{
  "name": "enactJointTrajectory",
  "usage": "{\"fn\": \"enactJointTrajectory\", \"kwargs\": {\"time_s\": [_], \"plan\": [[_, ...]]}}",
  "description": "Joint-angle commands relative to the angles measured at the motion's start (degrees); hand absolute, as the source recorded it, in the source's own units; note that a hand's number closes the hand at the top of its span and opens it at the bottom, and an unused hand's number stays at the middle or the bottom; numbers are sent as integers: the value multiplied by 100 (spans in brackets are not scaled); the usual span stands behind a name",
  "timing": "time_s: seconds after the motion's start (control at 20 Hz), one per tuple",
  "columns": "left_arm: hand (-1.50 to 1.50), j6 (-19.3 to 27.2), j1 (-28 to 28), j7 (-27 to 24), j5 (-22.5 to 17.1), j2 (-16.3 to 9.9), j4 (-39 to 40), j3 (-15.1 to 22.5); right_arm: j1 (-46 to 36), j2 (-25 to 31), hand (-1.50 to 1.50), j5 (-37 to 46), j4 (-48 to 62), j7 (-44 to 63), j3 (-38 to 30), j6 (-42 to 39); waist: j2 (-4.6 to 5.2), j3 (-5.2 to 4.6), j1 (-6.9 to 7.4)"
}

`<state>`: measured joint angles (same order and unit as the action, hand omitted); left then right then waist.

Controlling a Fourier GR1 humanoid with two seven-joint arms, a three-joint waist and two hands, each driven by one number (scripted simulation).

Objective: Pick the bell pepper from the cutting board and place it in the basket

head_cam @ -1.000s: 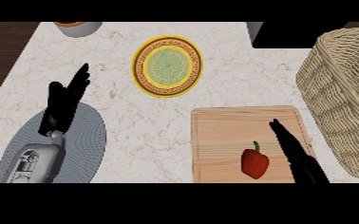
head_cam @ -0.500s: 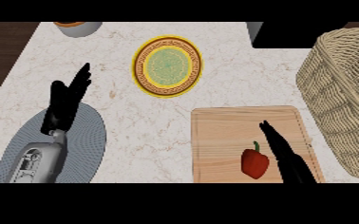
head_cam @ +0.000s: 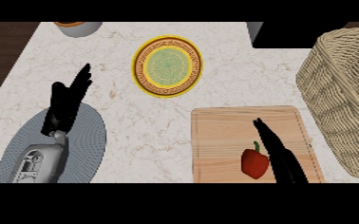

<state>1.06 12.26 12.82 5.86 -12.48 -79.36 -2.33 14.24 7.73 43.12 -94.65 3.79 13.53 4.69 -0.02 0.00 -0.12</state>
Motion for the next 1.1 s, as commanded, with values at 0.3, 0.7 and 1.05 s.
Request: {"fn": "enactJointTrajectory", "kwargs": {"time_s": [0.3, 0.7, 1.05], "plan": [[0, -348, -377, 264, -174, -143, -551, -183, -422, 342, 150, 542, 302, -336, -171, 228, -11, 2, 52], [0, -184, -172, 167, 140, -15, -339, -90, -828, 213, 150, 1979, 516, 529, 422, 28, 1, -6, 51], [0, -163, -52, -21, 146, 148, -85, -37, -1876, 139, 150, 3185, 866, 1575, 1126, -1479, 7, -6, 62]]}}
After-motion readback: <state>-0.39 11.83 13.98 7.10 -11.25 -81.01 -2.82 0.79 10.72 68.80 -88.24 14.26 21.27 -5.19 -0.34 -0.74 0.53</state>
